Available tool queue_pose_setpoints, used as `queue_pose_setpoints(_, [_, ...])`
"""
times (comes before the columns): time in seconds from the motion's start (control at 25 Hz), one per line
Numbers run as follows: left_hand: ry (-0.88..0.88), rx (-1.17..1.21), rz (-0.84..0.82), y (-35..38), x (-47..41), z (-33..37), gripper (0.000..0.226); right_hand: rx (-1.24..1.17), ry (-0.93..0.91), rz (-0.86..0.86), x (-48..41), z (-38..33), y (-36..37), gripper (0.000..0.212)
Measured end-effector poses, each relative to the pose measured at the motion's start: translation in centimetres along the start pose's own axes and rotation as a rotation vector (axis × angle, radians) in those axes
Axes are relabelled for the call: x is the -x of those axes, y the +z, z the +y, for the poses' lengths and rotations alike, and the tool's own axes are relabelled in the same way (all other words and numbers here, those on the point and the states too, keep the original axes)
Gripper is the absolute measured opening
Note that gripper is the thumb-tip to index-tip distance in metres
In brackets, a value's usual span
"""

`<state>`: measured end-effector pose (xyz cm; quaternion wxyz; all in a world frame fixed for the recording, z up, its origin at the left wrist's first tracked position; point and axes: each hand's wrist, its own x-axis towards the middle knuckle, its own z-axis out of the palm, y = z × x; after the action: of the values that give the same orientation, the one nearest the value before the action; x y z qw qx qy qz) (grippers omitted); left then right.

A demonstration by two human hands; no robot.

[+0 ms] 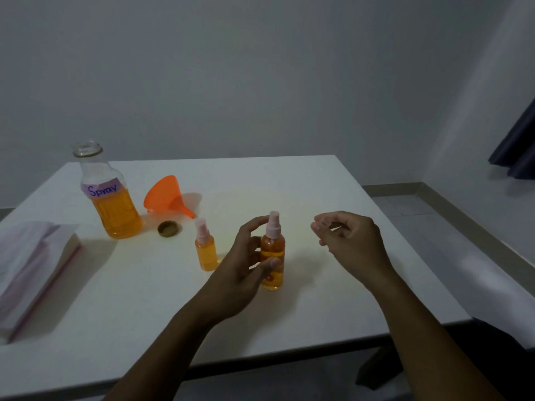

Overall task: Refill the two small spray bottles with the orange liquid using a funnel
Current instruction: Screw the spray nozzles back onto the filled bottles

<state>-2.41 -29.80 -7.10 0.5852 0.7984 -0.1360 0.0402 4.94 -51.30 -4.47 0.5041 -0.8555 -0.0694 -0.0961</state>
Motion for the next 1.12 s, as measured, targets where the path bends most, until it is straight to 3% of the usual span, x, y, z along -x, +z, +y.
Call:
queue_pose_setpoints(0.32, [-0.110,0.297,-0.070,1.4,0.0,0.7,0.049,0.137,-0.057,-0.017,0.0,0.0,0.6,0.026])
queue_pose_setpoints(0.48, [-0.113,0.293,-0.046,1.3,-0.2,1.0,0.050,0.145,-0.075,-0.017,0.0,0.0,0.7,0.026])
queue_pose_setpoints(0.72, [-0.007,0.191,0.200,1.0,-0.4,1.2,0.061,0.156,-0.085,-0.021,0.0,0.1,0.6,0.025])
queue_pose_setpoints(0.92, [0.088,-0.187,0.440,1.2,-0.4,0.8,0.077,0.152,-0.088,-0.016,-0.1,0.1,0.6,0.024])
queue_pose_setpoints(1.12, [0.109,-0.297,0.491,1.5,-0.4,0.4,0.075,0.164,-0.095,-0.020,-0.1,0.2,0.6,0.023])
